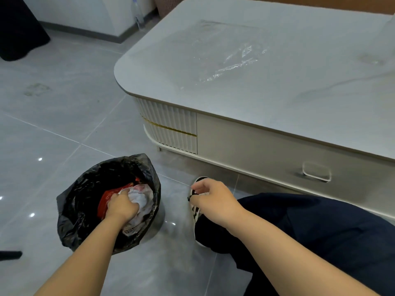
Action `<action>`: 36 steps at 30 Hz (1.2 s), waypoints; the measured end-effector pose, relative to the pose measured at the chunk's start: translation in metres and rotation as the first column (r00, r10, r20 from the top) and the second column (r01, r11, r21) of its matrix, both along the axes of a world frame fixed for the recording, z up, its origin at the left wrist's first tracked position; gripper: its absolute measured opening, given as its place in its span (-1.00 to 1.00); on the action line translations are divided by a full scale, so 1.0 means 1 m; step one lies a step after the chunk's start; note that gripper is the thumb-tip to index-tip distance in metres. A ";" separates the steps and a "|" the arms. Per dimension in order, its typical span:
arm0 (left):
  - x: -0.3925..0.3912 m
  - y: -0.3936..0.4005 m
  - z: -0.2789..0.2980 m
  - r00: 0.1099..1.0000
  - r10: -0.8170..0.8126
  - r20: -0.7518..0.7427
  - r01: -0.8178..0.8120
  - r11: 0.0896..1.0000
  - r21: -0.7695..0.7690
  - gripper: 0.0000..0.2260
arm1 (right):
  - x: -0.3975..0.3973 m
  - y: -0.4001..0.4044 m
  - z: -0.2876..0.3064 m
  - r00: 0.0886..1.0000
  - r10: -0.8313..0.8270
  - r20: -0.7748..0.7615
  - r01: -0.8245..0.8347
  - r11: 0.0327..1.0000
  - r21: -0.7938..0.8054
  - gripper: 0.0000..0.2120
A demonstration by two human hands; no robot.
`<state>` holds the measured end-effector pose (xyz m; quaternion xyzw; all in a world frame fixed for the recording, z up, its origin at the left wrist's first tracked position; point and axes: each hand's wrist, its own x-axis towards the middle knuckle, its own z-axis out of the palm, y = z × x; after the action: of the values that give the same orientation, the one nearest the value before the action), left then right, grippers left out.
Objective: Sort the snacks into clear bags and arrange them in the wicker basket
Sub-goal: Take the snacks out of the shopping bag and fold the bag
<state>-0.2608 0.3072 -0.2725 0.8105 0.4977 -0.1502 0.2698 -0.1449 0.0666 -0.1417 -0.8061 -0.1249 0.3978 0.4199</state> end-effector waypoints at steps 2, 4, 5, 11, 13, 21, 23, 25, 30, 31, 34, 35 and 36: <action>0.004 -0.007 0.029 0.997 -0.035 0.074 0.035 0.999 -0.001 -0.54 | 0.002 -0.004 0.016 0.999 -0.040 0.000 0.040 0.998 0.040 -0.72; 0.015 -0.021 0.061 0.983 -0.089 0.163 0.090 0.996 0.002 -0.62 | 0.007 -0.011 0.037 0.997 -0.080 -0.006 0.080 0.992 0.096 -0.76; 0.022 -0.030 0.078 0.970 -0.118 0.211 0.120 0.993 0.002 -0.65 | 0.011 -0.016 0.049 0.995 -0.100 -0.002 0.099 0.987 0.130 -0.78; 0.080 -0.101 0.185 0.799 -0.318 0.511 0.346 0.937 0.042 -0.73 | 0.051 -0.082 0.130 0.946 -0.169 0.276 0.118 0.974 0.192 -0.76; 0.105 -0.131 0.217 0.716 -0.385 0.582 0.416 0.905 0.088 -0.76 | 0.067 -0.116 0.150 0.906 -0.201 0.372 0.142 0.973 0.182 -0.78; 0.216 -0.245 0.264 0.542 -0.526 0.655 0.592 0.792 0.146 -0.68 | 0.136 -0.223 0.144 0.737 -0.474 0.483 0.466 0.873 0.146 -0.66; 0.248 -0.272 0.260 0.539 -0.534 0.651 0.612 0.780 0.133 -0.63 | 0.154 -0.237 0.141 0.716 -0.477 0.510 0.496 0.861 0.108 -0.59; 0.281 -0.297 0.254 0.562 -0.517 0.646 0.612 0.785 0.096 -0.54 | 0.172 -0.248 0.143 0.708 -0.479 0.519 0.504 0.857 0.103 -0.57; 0.363 -0.344 0.245 0.600 -0.485 0.636 0.578 0.813 0.074 -0.35 | 0.209 -0.265 0.146 0.741 -0.473 0.476 0.537 0.843 0.001 -0.49; 0.381 -0.352 0.245 0.596 -0.493 0.633 0.568 0.817 0.102 -0.32 | 0.216 -0.269 0.147 0.734 -0.489 0.471 0.553 0.833 0.003 -0.48; 0.436 -0.375 0.250 0.587 -0.526 0.616 0.546 0.819 0.179 -0.26 | 0.228 -0.275 0.151 0.711 -0.546 0.443 0.602 0.798 0.018 -0.48; 0.454 -0.382 0.252 0.584 -0.539 0.607 0.541 0.816 0.203 -0.25 | 0.230 -0.274 0.152 0.709 -0.560 0.428 0.609 0.793 0.028 -0.49; 0.471 -0.387 0.255 0.583 -0.549 0.598 0.534 0.814 0.227 -0.23 | 0.230 -0.273 0.153 0.712 -0.568 0.413 0.608 0.793 0.041 -0.51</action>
<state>0.2105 -0.0802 -0.0179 0.9267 0.1060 0.0655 0.3546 0.0854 -0.2061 0.0109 -0.8872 0.0740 0.0737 0.4493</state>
